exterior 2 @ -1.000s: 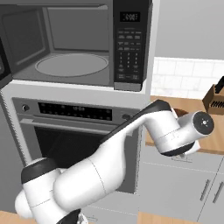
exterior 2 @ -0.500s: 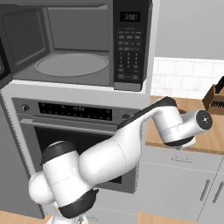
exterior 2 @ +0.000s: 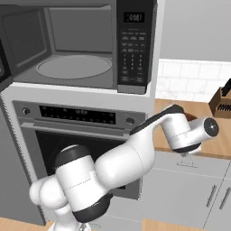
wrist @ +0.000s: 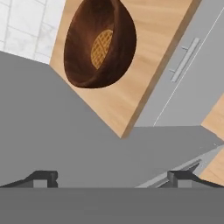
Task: Open the microwave, place the bowl with waffle inside the microwave, then close the microwave door and turn it on.
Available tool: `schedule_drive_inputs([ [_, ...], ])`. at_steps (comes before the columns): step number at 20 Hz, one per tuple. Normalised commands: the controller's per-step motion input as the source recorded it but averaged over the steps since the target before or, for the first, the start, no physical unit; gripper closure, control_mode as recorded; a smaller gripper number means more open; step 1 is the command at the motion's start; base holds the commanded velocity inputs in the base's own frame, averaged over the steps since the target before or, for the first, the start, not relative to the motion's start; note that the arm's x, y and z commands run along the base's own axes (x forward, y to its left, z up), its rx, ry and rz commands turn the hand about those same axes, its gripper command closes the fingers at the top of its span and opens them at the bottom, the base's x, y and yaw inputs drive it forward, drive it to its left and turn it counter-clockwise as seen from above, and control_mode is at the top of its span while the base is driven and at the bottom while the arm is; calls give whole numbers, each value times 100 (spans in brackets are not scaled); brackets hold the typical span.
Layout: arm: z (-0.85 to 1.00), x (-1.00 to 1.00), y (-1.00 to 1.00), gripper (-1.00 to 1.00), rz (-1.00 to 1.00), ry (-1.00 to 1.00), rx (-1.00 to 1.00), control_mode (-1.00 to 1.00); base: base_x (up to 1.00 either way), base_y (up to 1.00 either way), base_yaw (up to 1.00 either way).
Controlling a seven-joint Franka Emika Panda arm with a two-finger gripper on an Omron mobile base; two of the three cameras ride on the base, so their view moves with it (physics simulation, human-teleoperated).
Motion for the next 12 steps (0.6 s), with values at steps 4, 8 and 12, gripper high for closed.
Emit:
schedule_drive_inputs([
  [4,-10,35,0,-100,0,2,1,-100,0,0,0],
  [8,-27,35,-6,-100,0,5,2,-100,0,0,0],
  [12,-21,48,0,-100,0,1,0,-100,0,0,0],
])
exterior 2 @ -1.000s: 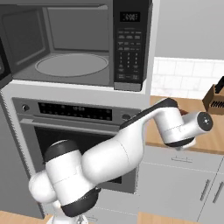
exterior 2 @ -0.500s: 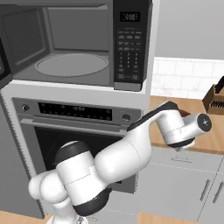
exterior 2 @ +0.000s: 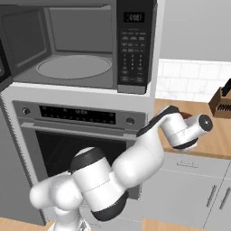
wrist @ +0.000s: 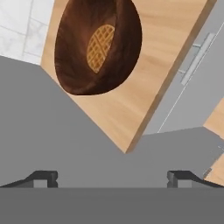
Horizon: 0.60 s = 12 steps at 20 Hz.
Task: Open the microwave, place the bowl with waffle inside the microwave, then close the microwave door and turn it on.
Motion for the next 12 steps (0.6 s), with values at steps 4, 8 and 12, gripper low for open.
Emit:
schedule_drive_inputs([
  [4,-4,46,-5,-100,-2,0,2,-100,0,0,0],
  [8,0,35,-29,-100,-5,1,4,-100,0,0,0],
  [12,-9,31,-29,-100,-4,9,4,-100,0,0,0],
])
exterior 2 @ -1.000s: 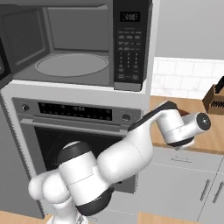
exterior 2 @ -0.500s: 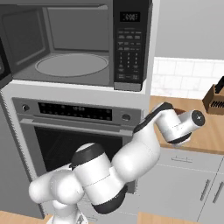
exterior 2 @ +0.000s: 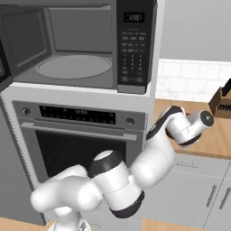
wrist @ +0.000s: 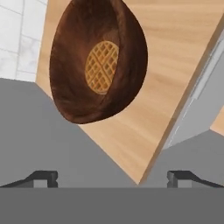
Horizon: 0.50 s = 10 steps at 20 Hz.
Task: Open the microwave, place the bowl with waffle inside the microwave, then close the microwave door and turn it on.
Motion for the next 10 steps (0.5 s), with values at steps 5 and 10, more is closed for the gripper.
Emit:
schedule_drive_inputs([
  [5,-24,25,-15,-100,-3,11,1,-100,0,0,0],
  [10,-21,34,-17,-100,-3,10,1,-100,0,0,0],
])
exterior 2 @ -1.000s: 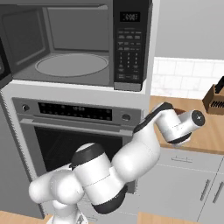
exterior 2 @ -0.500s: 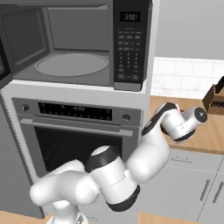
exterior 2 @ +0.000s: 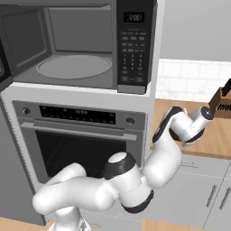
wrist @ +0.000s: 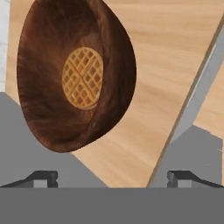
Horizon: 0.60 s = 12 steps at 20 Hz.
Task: Open the microwave, place the bowl with waffle inside the microwave, then close the microwave door and turn it on.
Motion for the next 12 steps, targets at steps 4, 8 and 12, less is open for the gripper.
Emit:
schedule_drive_inputs([
  [4,-31,30,-18,-100,-3,6,0,-100,0,0,0],
  [8,-33,26,-15,-100,-3,4,0,-100,0,0,0],
  [12,-28,26,-11,-100,-3,3,0,-100,0,0,0],
])
